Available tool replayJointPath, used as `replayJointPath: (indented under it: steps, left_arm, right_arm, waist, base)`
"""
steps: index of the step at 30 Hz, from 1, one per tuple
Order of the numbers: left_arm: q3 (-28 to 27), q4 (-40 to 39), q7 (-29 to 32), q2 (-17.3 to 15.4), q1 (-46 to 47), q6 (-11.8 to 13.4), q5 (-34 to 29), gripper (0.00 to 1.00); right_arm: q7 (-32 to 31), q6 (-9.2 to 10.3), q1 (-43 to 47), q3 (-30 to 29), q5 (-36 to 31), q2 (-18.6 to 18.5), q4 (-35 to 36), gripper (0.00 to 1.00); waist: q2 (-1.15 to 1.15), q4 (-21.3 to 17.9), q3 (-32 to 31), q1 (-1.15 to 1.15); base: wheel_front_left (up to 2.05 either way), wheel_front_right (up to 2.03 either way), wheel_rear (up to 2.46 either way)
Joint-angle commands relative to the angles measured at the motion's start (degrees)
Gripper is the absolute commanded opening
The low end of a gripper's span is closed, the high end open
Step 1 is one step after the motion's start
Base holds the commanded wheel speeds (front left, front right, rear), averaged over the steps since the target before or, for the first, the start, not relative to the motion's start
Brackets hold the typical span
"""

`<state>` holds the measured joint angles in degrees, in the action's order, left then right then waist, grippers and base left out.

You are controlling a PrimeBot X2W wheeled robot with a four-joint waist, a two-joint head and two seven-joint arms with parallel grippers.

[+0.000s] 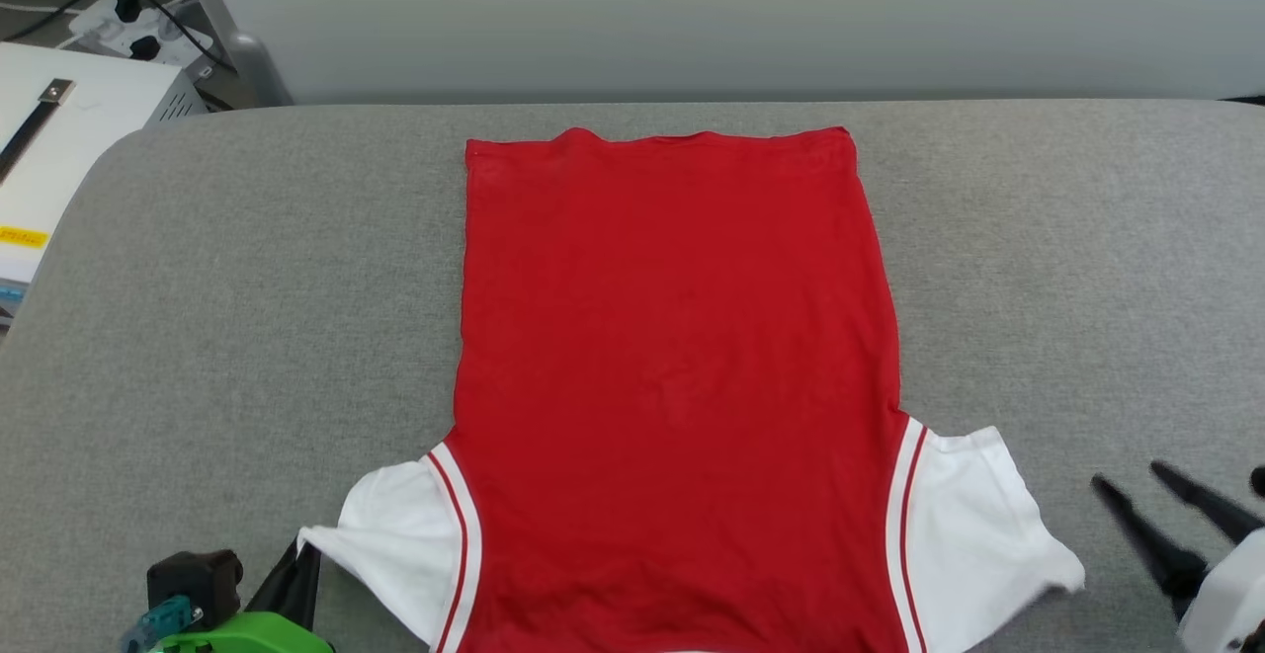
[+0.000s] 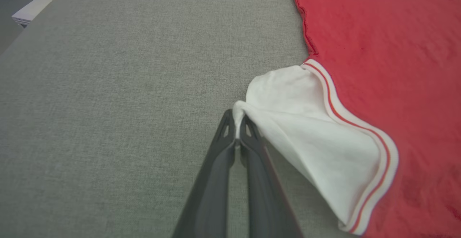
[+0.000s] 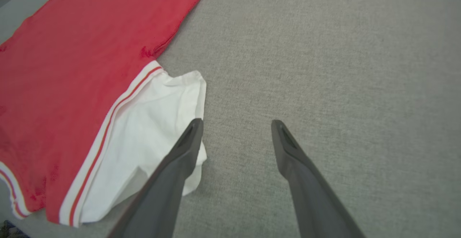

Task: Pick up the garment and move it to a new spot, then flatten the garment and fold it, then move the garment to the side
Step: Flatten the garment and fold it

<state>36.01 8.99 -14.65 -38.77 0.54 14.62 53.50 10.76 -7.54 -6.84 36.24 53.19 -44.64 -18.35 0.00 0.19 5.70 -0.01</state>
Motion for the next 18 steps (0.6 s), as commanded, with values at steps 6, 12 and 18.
replayJointPath:
  steps: [6,12,18]
  left_arm:
    - [-1.99,-4.49,-0.34,2.4,4.79,1.15,-5.8,0.0]
    - [-2.05,-8.28,-0.34,4.17,8.55,1.69,-9.69,0.0]
    - [-1.67,-11.31,-0.34,5.76,12.09,1.95,-12.57,0.0]
  right_arm:
    - [-4.4,0.05,-12.25,-13.73,-3.06,-4.06,7.67,1.0]
    - [-18.71,0.05,-29.11,-16.88,-6.27,-2.45,10.25,1.0]
    - [-43.09,0.05,-47.36,-11.29,-6.65,0.96,3.31,1.0]
  waist:
    - [0.0,3.74,6.0,0.01]
    - [0.0,7.84,12.34,0.01]
    - [0.0,11.53,18.88,0.01]
  base:
    - [0.0,0.0,0.0]
    - [0.0,0.0,0.0]
    - [0.0,0.0,0.0]
